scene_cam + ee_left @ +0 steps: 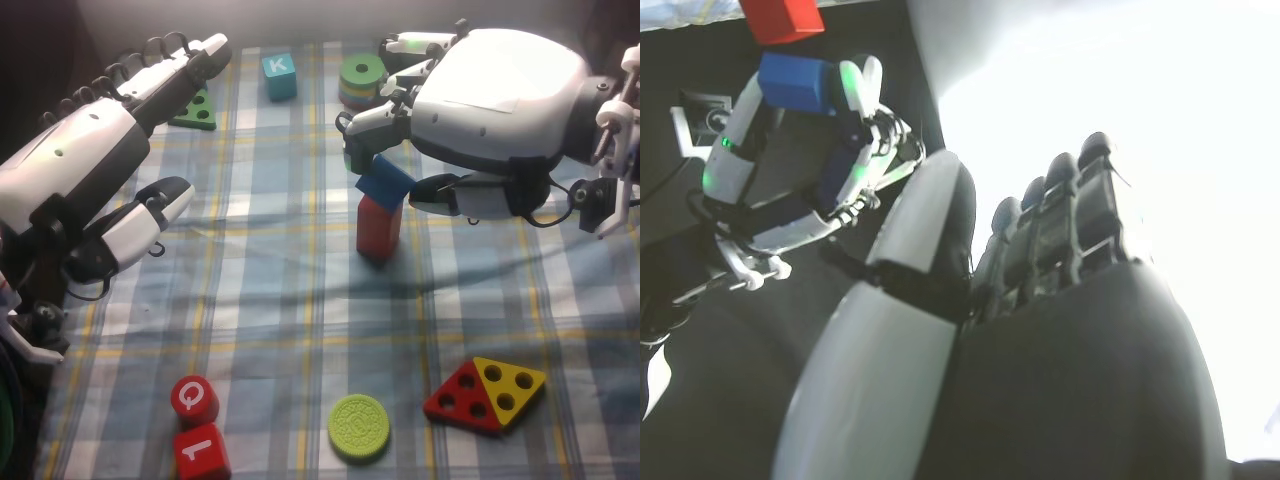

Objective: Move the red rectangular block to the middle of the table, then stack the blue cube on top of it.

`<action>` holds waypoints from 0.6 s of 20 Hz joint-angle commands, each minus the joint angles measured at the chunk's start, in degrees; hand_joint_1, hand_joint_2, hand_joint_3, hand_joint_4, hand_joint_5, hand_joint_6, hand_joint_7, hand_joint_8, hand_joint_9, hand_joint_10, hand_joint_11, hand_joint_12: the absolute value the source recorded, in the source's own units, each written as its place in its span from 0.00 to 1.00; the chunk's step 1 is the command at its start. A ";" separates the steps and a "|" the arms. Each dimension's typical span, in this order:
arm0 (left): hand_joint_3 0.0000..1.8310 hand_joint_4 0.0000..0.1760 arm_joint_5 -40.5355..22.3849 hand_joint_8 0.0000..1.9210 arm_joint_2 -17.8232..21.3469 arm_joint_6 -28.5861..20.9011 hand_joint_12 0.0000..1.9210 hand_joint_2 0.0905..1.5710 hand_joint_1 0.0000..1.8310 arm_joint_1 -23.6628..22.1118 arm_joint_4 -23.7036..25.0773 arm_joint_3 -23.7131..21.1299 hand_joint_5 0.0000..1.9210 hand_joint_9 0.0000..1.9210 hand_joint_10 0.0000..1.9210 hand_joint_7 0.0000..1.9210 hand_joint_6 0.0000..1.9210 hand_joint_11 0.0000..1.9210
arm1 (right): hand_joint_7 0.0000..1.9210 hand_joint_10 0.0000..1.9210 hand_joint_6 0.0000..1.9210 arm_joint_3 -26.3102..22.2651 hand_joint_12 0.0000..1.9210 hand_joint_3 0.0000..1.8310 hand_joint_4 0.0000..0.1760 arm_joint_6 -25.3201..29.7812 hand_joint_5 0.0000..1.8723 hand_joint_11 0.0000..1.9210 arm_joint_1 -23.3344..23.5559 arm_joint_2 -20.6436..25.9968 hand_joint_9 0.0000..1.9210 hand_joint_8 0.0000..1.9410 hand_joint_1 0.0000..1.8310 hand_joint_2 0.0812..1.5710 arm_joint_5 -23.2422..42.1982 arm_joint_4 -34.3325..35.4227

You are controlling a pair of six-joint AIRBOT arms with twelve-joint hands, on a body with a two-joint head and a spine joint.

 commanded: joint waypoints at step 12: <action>0.01 0.00 -7.14 0.00 -0.34 -0.29 0.00 0.92 0.78 -0.29 1.72 -0.01 0.02 0.00 0.00 0.00 0.00 0.00 | 0.46 0.82 0.61 1.12 1.00 0.00 0.00 -0.21 0.39 0.07 1.10 -1.58 0.30 0.71 0.65 0.76 4.09 0.76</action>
